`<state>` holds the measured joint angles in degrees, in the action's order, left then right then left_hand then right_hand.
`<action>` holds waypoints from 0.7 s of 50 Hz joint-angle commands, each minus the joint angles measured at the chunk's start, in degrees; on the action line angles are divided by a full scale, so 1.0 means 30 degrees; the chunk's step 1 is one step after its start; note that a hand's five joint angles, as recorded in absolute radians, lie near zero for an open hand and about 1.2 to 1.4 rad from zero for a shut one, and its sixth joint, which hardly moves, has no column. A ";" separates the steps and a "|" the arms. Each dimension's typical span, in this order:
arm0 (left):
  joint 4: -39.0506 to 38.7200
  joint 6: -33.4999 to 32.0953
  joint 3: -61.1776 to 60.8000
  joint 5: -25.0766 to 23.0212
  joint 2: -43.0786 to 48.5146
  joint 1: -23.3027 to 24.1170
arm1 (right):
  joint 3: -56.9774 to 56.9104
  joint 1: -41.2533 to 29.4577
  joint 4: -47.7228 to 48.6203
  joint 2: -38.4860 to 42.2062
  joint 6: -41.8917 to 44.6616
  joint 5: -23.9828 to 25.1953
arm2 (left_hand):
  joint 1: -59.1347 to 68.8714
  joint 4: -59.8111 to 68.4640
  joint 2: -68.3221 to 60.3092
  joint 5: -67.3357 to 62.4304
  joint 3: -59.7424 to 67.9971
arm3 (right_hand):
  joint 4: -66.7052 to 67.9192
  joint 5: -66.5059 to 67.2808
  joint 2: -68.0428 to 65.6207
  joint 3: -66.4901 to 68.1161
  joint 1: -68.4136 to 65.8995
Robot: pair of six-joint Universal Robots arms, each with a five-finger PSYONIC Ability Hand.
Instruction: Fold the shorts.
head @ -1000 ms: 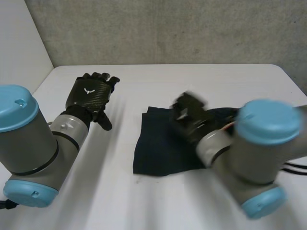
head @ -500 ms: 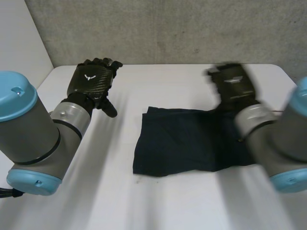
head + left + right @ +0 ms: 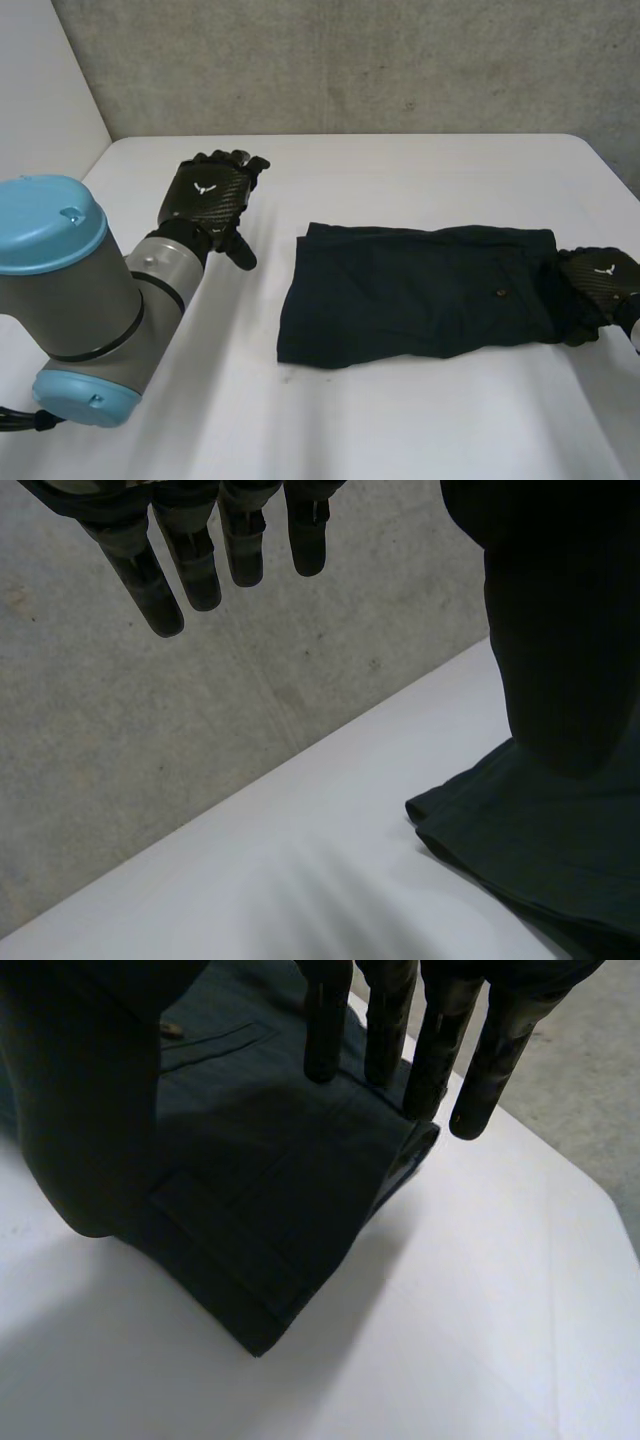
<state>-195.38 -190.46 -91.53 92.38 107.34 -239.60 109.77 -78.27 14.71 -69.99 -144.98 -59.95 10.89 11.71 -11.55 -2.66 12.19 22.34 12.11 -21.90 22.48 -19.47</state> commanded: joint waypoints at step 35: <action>-0.0030 -0.0030 -0.0339 -0.0030 -0.0096 -0.0025 | -0.3744 -0.4781 -0.0801 -0.0780 0.3880 -0.2074 | -0.0295 -0.0568 0.0518 0.0885 -0.0730 | 1.9220 1.9297 -1.9368 1.9173 -2.0175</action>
<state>-195.51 -190.55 -92.48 92.28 107.34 -239.60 103.43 -81.18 15.28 -69.68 -139.68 -61.97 10.89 11.71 -11.55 -2.66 12.19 68.18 54.08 -67.23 67.84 -52.21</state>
